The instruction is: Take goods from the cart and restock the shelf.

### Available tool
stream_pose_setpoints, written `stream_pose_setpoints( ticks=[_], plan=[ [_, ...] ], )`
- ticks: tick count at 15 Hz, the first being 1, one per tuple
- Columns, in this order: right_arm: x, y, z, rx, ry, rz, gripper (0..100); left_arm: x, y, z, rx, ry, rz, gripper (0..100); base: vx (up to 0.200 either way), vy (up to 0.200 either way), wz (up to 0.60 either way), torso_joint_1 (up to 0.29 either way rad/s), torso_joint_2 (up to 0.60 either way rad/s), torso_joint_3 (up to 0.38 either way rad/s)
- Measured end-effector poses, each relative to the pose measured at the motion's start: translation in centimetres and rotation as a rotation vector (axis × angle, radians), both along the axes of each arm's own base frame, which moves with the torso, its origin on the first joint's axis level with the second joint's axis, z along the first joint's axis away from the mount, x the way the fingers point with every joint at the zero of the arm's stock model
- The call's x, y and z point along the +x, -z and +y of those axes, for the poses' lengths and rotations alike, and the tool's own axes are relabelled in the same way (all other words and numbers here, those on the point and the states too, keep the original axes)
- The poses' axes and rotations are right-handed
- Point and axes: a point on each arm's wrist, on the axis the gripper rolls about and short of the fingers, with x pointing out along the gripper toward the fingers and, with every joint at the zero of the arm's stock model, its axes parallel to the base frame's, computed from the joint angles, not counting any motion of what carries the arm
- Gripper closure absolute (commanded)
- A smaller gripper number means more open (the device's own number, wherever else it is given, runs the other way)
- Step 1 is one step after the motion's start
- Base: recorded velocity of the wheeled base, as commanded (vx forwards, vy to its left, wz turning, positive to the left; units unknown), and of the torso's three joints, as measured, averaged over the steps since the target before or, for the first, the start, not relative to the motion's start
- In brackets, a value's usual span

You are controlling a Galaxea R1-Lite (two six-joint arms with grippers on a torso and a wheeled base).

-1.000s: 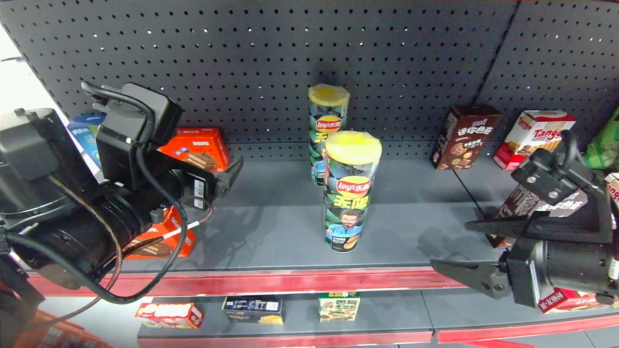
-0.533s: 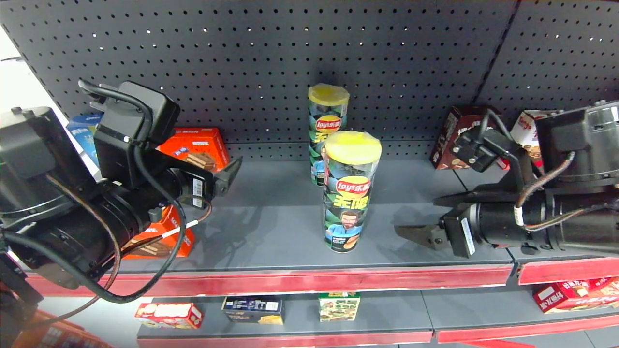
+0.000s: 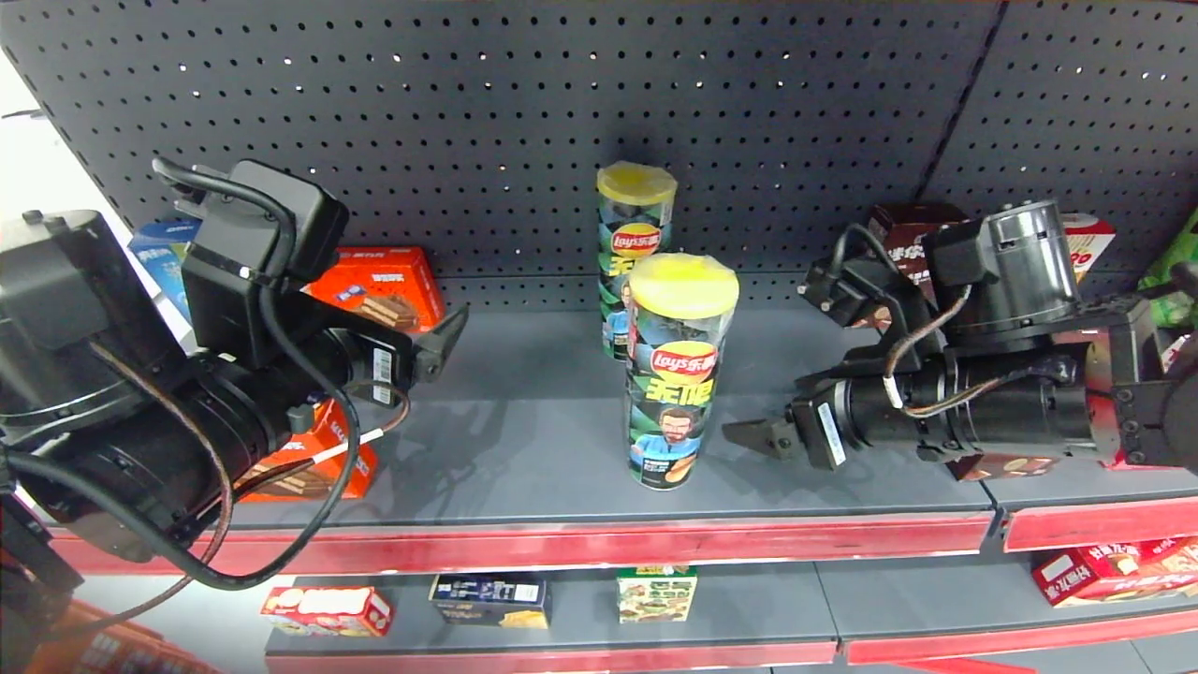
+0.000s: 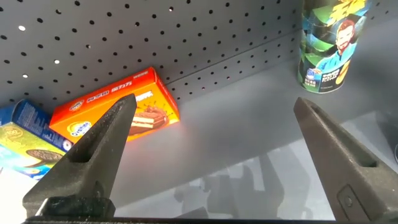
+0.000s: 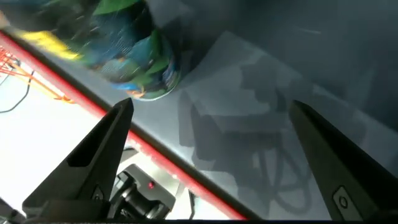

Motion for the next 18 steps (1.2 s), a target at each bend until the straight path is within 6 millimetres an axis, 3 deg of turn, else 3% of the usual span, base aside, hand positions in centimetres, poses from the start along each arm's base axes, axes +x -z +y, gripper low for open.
stream_pose_setpoints(
  ticks=[9, 18],
  plan=[
    [2.6, 0.4, 1.0, -0.002, 0.021, 0.002, 0, -0.1, 0.4, 0.1, 0.006, -0.001, 0.012, 0, 0.000, 0.000, 0.00, 0.000, 0.00, 0.000],
    [2.8, 1.3, 1.9, -0.017, 0.002, 0.022, 0, -0.1, 0.4, 0.1, 0.005, -0.001, 0.013, 0, 0.000, 0.000, 0.00, 0.000, 0.00, 0.000]
  ],
)
